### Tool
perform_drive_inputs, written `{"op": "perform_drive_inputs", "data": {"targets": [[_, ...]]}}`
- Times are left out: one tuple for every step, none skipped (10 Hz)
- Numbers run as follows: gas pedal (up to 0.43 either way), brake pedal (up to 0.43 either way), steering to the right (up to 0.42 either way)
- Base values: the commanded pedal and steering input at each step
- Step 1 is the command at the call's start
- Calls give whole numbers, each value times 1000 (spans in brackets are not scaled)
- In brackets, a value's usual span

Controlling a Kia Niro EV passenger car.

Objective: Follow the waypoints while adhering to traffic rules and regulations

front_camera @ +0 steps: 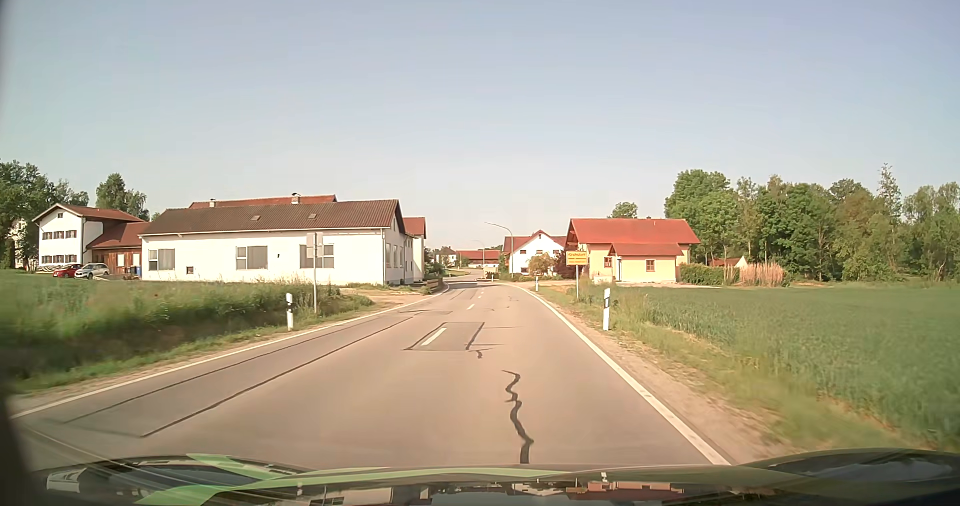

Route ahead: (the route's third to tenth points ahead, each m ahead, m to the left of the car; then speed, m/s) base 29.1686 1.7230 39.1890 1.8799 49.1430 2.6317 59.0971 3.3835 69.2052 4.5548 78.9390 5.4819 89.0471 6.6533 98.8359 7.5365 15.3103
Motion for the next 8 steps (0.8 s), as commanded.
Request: {"op": "perform_drive_inputs", "data": {"targets": [[59,0,-3],[79,0,-3],[87,0,-3],[98,0,-3],[98,0,-3],[98,0,-3],[98,0,-3],[98,0,-3]]}}
